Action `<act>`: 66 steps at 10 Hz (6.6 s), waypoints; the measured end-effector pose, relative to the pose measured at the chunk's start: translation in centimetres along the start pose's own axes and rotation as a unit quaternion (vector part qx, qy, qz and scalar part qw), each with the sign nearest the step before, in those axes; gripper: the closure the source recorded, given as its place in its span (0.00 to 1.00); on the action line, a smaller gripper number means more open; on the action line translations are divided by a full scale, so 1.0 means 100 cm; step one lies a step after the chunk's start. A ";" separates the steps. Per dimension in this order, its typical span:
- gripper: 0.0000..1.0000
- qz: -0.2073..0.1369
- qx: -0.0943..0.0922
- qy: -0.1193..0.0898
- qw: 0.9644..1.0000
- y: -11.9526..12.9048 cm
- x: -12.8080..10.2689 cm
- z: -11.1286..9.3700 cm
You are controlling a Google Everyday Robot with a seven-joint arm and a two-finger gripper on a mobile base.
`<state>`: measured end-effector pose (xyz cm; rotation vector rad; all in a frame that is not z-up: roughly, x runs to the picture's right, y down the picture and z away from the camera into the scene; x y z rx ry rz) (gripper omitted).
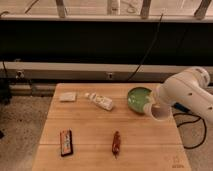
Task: Place the ceramic cup in the ceramic bowl
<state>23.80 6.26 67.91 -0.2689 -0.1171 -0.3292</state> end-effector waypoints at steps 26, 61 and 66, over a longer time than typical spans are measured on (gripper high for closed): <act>1.00 -0.007 0.019 -0.004 1.000 -0.027 0.011 0.057; 0.80 -0.010 0.020 -0.005 1.000 -0.031 0.036 0.097; 0.80 -0.010 0.022 -0.006 1.000 -0.032 0.040 0.100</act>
